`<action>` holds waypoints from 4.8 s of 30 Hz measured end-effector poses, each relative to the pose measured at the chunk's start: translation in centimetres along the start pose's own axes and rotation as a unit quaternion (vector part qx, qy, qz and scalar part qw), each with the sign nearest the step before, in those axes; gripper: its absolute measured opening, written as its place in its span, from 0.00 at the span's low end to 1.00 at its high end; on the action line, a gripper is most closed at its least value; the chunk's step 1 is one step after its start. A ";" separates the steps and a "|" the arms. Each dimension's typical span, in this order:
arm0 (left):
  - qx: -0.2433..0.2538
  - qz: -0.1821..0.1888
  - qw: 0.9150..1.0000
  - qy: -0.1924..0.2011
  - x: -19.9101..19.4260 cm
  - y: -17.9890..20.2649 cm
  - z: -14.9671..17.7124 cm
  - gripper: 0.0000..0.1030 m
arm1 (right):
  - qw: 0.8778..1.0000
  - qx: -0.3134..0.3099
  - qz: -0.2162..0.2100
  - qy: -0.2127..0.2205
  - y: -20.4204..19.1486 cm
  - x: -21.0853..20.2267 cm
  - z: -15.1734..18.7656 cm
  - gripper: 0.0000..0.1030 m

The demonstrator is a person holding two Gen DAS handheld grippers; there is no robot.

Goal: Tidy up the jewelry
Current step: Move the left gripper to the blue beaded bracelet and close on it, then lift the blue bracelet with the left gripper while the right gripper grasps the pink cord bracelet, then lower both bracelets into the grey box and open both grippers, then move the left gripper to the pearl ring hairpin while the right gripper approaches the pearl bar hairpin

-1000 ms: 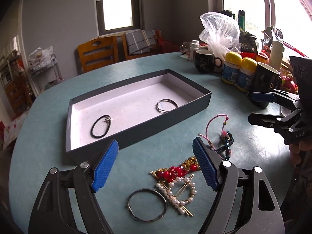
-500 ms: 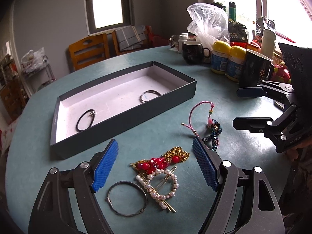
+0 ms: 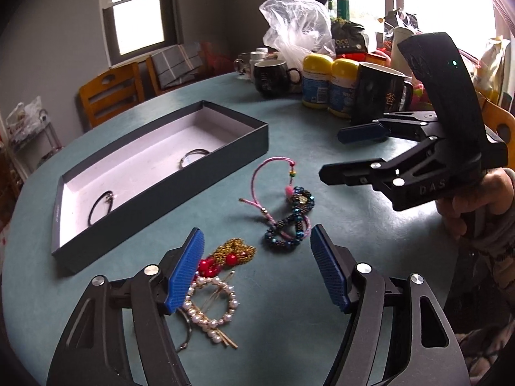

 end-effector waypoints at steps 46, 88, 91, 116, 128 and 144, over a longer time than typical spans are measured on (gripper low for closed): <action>-0.083 -0.016 0.996 0.029 -2.1 -4.1 -3.4 0.07 | 0.996 -0.064 -0.036 -0.049 -2.9 2.7 -0.2 0.85; -0.102 -0.081 0.986 0.104 -4.6 -13.6 -11.0 0.07 | 0.990 -0.082 -0.073 0.085 -5.3 3.1 -15.4 0.05; -0.113 -0.084 0.985 0.099 -2.5 -15.4 -12.0 0.07 | 0.991 -0.085 -0.062 0.078 -4.7 5.5 -16.9 0.05; -0.149 -0.143 0.978 -0.003 6.9 -22.1 -8.2 0.38 | 0.996 -0.081 -0.024 0.020 -2.6 15.4 -15.8 0.54; -0.143 -0.145 0.979 0.029 4.6 -20.8 -8.3 0.55 | 0.995 -0.083 -0.024 0.038 -2.7 13.6 -15.0 0.76; -0.144 -0.155 0.976 0.055 -4.2 -15.0 -1.7 0.79 | 0.997 -0.032 -0.027 0.071 -2.7 4.5 -9.6 0.94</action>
Point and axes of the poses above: each gripper's, at about its wrist camera, not at the fingertips, and x roughly the way its jaws point, y to its right, z to its underside, the point moved 7 cm from there along x, roughly the way its jaws point, and after that the axes turned 1 degree about -x, right-handed, at the moved point
